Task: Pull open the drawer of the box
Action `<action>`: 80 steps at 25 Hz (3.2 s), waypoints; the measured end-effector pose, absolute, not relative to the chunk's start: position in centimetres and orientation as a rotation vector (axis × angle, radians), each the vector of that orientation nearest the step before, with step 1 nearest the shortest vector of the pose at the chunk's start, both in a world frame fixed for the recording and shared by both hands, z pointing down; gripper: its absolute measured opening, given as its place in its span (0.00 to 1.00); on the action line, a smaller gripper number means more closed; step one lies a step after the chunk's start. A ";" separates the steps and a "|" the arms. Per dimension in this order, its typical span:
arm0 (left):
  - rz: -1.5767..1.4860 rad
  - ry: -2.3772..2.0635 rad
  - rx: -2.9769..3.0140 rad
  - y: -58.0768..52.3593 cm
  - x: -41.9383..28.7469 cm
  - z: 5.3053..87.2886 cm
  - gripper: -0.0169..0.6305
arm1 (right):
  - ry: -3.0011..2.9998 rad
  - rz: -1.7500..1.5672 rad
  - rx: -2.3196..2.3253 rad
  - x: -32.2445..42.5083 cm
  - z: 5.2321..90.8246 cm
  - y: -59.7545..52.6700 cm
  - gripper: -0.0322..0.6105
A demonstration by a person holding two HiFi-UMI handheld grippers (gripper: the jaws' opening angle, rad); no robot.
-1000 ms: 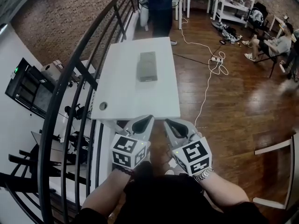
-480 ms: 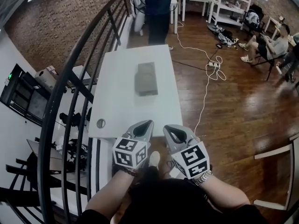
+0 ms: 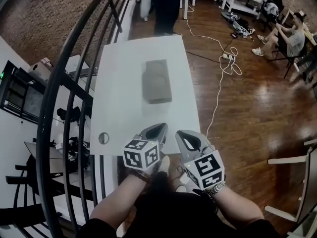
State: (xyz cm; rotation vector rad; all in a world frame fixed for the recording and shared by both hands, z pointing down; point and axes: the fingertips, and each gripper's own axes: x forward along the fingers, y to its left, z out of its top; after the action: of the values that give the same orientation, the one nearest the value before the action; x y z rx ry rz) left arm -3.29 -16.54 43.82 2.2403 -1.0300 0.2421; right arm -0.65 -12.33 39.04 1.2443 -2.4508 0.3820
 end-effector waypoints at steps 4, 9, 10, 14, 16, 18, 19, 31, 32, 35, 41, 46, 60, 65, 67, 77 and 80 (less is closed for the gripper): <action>0.167 -0.995 2.112 -19.4 -3.9 46.6 0.05 | -2.417 0.429 1.231 -1.0 41.2 -14.6 0.04; 0.076 -0.961 1.945 -22.0 -4.8 49.8 0.05 | -2.393 0.476 1.237 -1.5 42.9 -16.6 0.04; 0.052 -0.949 1.909 -22.2 -4.8 50.4 0.05 | -2.383 0.488 1.236 -1.5 43.3 -16.6 0.04; -0.060 -0.870 1.740 -23.8 -4.4 52.7 0.10 | -2.364 0.515 1.243 -1.6 44.4 -18.2 0.04; -0.091 -0.854 1.667 -24.6 -4.4 54.0 0.13 | -2.352 0.531 1.248 -1.4 45.1 -18.8 0.04; -0.115 -0.850 1.610 -25.2 -4.4 55.4 0.16 | -2.329 0.552 1.250 -0.9 46.1 -19.0 0.04; -0.130 -0.853 1.587 -25.6 -4.3 56.0 0.17 | -2.321 0.560 1.252 -0.7 46.5 -19.1 0.04; -0.218 -0.865 1.452 -27.7 -5.4 58.4 0.22 | -2.304 0.606 1.252 -0.9 48.1 -20.1 0.04; -0.225 -0.862 1.448 -28.2 -5.2 58.6 0.22 | -2.305 0.604 1.254 -0.7 48.2 -20.5 0.04; -0.245 -0.861 1.431 -28.4 -4.8 59.7 0.22 | -2.306 0.607 1.263 0.0 48.9 -20.4 0.04; -0.251 -0.882 1.425 -28.3 -5.1 60.1 0.14 | -2.295 0.612 1.266 0.6 49.1 -19.9 0.04; -0.257 -0.885 1.433 -28.0 -5.1 60.2 0.13 | -2.308 0.603 1.265 0.6 48.9 -19.6 0.04; -0.220 -0.886 1.407 -24.1 -5.0 60.5 0.12 | -2.341 0.581 1.254 0.5 47.9 -18.0 0.04; -0.225 -0.883 1.387 -22.1 -5.0 60.6 0.12 | -2.356 0.562 1.253 0.6 47.5 -17.0 0.04; -0.229 -0.883 1.381 -21.0 -5.0 60.7 0.12 | -2.360 0.553 1.249 0.7 47.4 -16.3 0.04; -0.233 -0.892 1.363 -16.9 -4.7 60.5 0.12 | -2.387 0.512 1.227 1.0 46.0 -13.4 0.04; -0.234 -0.895 1.362 -15.5 -4.7 60.5 0.12 | -2.395 0.495 1.225 1.0 45.6 -12.2 0.04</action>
State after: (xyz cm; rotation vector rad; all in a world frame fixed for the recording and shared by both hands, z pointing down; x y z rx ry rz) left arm -4.74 -15.51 60.55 1.3620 -0.8948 -0.2341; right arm 0.95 -12.24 45.58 1.2249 -2.3952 0.4950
